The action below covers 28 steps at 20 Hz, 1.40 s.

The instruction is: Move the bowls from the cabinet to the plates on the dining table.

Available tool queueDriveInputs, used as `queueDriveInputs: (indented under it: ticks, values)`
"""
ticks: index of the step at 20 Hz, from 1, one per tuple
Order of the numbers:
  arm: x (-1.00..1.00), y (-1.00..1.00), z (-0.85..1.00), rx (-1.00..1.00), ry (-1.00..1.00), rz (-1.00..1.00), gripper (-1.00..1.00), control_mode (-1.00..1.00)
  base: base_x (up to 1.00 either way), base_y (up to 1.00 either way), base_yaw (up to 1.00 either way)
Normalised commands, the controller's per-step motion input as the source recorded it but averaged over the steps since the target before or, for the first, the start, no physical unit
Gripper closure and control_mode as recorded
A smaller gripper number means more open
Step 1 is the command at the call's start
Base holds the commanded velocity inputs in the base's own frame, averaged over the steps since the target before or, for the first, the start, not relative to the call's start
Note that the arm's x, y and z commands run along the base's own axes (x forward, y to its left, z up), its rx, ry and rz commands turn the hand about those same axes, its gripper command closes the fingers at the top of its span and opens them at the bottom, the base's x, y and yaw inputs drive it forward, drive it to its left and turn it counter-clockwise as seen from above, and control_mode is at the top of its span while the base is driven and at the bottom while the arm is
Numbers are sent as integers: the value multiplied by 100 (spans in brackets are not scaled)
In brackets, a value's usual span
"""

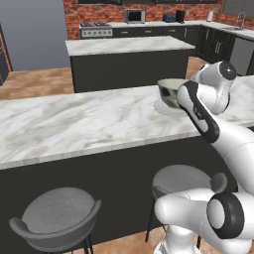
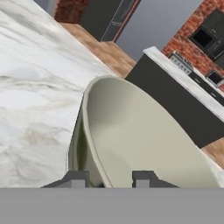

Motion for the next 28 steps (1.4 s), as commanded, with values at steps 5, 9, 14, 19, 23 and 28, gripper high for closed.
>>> queueDriveInputs:
  ticks: [5,9,14,19,23,28]
  values:
    - [21,-2,-38,0,0,0,100,-100,0,0,0]
    - [26,0,-2,0,0,0,100,-100,0,0,0]
    - [35,0,3,0,0,0,100,-100,0,0,0]
    - [43,-9,-1,0,0,0,100,-100,0,0,0]
    - [39,-8,-18,0,0,0,100,-100,0,0,0]
    - [15,-11,-2,0,0,0,100,-100,0,0,0]
